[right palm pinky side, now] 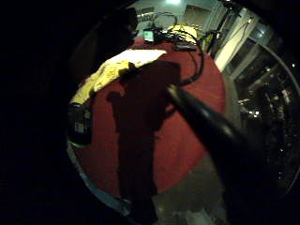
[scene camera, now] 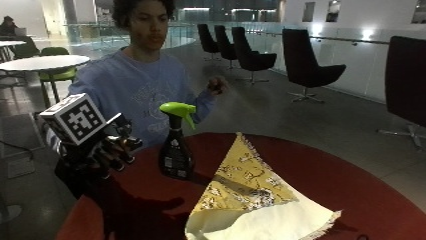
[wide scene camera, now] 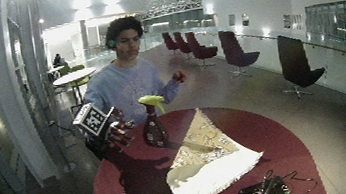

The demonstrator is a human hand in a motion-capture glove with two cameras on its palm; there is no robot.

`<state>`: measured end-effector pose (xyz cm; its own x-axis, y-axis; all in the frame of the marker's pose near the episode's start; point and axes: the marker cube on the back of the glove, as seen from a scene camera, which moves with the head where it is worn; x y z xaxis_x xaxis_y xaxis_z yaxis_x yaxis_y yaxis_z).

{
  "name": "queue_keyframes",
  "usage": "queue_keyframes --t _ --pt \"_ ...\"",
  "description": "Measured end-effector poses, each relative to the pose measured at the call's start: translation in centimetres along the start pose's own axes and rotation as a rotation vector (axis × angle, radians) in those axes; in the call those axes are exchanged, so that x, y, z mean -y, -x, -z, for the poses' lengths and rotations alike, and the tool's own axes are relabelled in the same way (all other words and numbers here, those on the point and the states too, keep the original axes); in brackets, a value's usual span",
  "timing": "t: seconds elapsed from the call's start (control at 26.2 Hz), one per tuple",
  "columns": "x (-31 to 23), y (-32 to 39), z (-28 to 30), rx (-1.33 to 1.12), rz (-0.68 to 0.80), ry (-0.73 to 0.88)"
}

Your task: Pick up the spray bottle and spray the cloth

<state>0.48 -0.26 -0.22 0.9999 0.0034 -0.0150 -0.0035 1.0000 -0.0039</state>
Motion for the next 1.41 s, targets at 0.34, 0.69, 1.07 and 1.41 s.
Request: queue_keyframes --t 0.34,0.69,1.07,1.41 --pt "0.5 -0.7 0.3 -0.063 -0.009 0.031" --pt "4.9 0.0 -0.1 -0.077 -0.023 0.038" --pt "9.4 0.4 -0.9 -0.12 -0.068 0.114" --pt "5.4 1.2 -2.6 0.031 0.026 0.229"
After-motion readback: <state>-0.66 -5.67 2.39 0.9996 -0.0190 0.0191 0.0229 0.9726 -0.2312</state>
